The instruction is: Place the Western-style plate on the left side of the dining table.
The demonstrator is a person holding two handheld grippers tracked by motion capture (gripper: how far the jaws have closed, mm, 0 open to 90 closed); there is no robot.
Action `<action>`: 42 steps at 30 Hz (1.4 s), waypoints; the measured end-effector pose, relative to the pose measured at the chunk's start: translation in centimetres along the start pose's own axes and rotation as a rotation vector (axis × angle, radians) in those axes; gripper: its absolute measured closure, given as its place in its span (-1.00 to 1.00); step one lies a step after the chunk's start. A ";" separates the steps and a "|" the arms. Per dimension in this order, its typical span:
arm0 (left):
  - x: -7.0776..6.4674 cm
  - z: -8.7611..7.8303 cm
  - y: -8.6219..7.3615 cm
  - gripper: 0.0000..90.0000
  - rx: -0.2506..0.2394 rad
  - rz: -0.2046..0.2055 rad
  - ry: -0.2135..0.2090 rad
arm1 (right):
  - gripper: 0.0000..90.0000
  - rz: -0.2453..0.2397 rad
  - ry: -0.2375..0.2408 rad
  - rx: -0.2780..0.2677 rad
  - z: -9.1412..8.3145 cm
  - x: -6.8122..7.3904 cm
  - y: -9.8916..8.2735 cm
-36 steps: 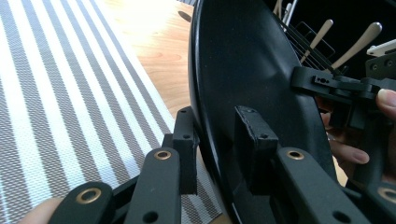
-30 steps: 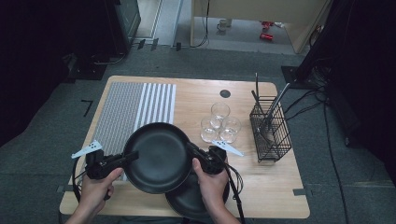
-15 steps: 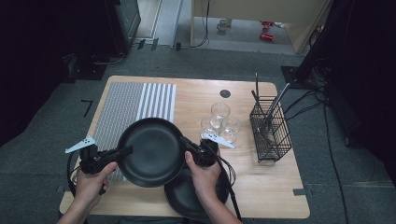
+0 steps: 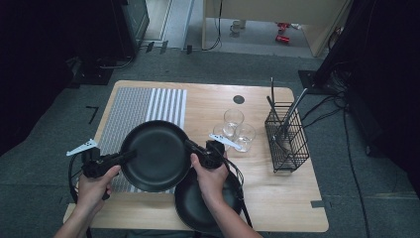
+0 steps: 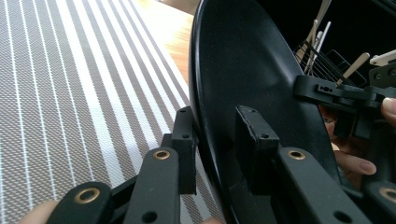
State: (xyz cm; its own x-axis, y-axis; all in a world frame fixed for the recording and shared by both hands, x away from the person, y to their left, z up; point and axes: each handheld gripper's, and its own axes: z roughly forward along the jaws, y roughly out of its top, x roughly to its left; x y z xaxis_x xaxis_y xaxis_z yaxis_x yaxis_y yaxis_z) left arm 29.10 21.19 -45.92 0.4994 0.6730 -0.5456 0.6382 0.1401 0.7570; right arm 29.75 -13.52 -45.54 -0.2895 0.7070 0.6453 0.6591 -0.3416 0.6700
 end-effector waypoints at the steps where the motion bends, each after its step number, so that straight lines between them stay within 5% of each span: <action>1: 0.1 0.0 0.1 0.58 -0.002 -0.001 0.002 | 0.83 0.001 0.000 0.001 0.2 0.0 0.1; 42: 5.1 1.3 4.1 0.52 0.021 -0.029 0.085 | 0.83 0.036 -0.014 0.070 7.4 0.3 3.1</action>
State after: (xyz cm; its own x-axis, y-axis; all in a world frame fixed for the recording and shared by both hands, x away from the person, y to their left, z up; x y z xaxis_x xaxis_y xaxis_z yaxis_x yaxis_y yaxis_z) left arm 34.97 24.27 -46.09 0.4299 0.7281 -0.5338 0.6641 0.1455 0.7333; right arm 36.85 -9.75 -45.99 -0.2548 0.7038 0.6631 0.7161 -0.3235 0.6185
